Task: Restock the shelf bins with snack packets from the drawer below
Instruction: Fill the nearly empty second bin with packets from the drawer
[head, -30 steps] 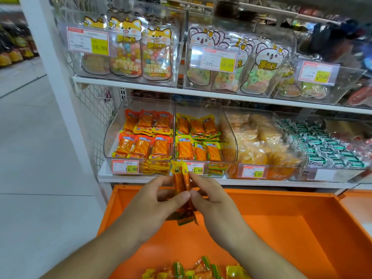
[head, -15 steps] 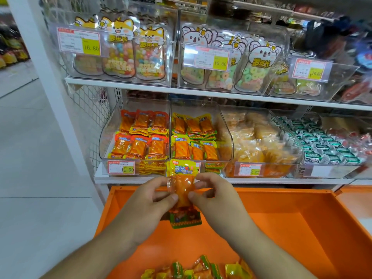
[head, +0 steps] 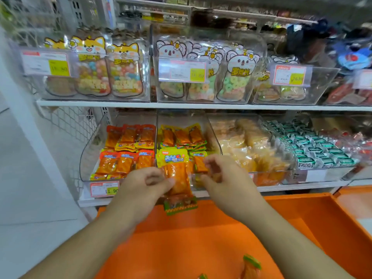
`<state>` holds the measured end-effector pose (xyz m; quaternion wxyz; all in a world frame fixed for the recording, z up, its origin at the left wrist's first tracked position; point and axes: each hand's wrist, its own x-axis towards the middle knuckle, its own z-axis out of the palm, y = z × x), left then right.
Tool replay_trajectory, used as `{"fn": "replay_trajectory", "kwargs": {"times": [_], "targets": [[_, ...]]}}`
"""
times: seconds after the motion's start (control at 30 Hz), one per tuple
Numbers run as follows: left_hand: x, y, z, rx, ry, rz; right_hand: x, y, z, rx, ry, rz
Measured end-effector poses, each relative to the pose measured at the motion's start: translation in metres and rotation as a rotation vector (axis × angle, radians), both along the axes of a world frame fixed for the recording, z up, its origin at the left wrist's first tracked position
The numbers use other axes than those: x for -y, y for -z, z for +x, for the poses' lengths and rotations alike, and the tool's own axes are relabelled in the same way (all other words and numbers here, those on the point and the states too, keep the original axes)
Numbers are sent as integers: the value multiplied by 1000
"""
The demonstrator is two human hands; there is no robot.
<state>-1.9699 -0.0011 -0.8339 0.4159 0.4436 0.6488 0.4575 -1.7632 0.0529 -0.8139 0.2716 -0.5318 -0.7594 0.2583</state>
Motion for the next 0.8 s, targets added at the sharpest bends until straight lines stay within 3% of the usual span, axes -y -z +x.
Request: {"fn": "replay_trajectory", "kwargs": {"times": [0.1, 0.37, 0.8], "targets": [[-47, -11, 13, -17, -45, 10, -28, -4, 23, 189, 32, 64], [-165, 18, 49, -211, -29, -101, -65, 19, 32, 207, 10, 41], [-185, 45, 75, -832, 44, -173, -66, 27, 38, 110, 37, 40]]}}
